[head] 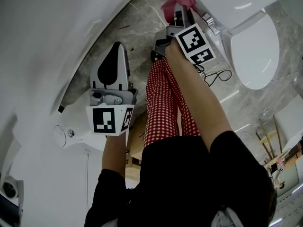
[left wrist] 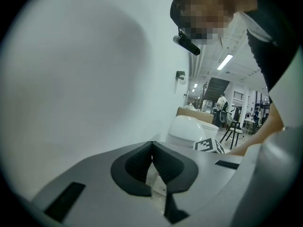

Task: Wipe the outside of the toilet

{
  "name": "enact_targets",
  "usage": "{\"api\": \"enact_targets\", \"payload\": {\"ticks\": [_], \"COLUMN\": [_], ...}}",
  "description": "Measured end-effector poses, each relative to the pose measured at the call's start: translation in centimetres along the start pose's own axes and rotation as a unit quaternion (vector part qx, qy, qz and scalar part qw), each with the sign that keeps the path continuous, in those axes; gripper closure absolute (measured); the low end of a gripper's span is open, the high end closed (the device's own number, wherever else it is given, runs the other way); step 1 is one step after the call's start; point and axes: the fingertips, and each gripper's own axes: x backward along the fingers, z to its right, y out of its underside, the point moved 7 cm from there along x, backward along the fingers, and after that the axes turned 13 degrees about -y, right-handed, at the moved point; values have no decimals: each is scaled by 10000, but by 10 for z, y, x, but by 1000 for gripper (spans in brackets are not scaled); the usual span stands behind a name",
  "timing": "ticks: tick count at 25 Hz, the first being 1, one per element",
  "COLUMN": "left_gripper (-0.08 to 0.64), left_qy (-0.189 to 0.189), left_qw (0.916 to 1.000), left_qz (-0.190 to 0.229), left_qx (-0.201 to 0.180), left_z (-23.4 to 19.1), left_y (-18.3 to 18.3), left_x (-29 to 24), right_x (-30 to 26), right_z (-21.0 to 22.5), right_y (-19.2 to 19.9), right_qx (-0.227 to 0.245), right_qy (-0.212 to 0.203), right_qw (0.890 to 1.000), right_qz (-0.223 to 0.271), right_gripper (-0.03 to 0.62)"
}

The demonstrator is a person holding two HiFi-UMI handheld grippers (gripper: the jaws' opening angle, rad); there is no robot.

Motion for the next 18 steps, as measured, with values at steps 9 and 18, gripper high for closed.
{"api": "enact_targets", "payload": {"ticks": [9, 18], "left_gripper": [551, 551], "left_qy": [84, 166], "left_qw": [10000, 9998], "left_qz": [-10, 52], "left_qx": [-18, -35], "left_z": [9, 11], "left_y": [2, 1], "left_x": [-2, 1], "right_x": [21, 45], "right_z": [18, 29], "right_y": [-8, -14], "right_qx": [94, 219], "right_qy": [163, 329], "right_qw": [9998, 9991], "right_qz": [75, 139], "right_gripper": [537, 537]}}
